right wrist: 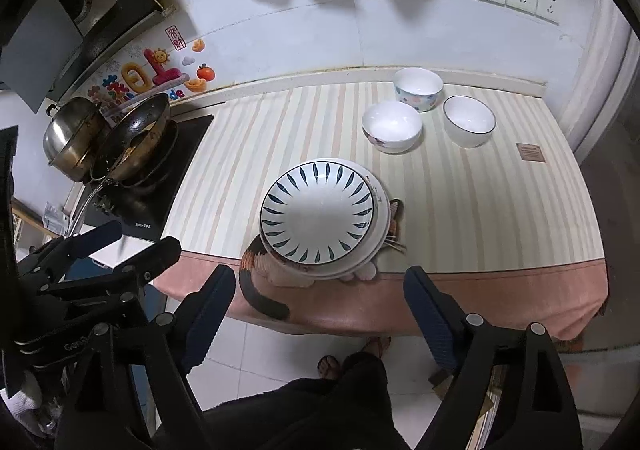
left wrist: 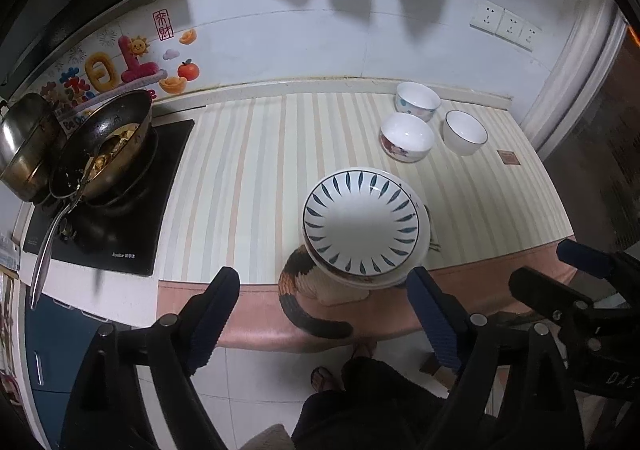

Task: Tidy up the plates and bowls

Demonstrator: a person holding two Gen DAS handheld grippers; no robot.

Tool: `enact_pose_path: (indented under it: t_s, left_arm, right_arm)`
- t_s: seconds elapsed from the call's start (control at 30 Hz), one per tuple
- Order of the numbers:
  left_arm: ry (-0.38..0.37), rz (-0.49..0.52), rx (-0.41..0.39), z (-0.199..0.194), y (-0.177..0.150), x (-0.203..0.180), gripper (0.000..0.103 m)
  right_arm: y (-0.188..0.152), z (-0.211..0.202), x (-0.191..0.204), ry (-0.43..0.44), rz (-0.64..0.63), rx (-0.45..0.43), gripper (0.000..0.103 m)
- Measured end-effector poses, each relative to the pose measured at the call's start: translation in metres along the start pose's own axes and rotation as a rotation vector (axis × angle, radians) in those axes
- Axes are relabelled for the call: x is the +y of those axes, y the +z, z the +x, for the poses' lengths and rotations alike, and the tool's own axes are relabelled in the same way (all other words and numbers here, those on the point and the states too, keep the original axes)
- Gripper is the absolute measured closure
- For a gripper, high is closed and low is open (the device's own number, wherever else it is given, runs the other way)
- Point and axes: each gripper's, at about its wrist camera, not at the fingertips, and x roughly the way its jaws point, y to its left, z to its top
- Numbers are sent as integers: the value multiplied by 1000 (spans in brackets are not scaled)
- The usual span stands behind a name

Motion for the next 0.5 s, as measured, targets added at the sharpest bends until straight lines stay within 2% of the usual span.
enact_pose_path:
  t_s: [0.17,0.3,0.5]
  left_arm:
    - [-3,3,6,3,1,-4,17]
    - [0,-9,29,15,10,-6,17]
    - [20,-14,26,62,55,-18,17]
  right_arm:
    - [-2,-8,-5,-4,17,-9,14]
    - [9,4,-22,1,40,5,14]
    - [44,43,-67,63,103,18,14]
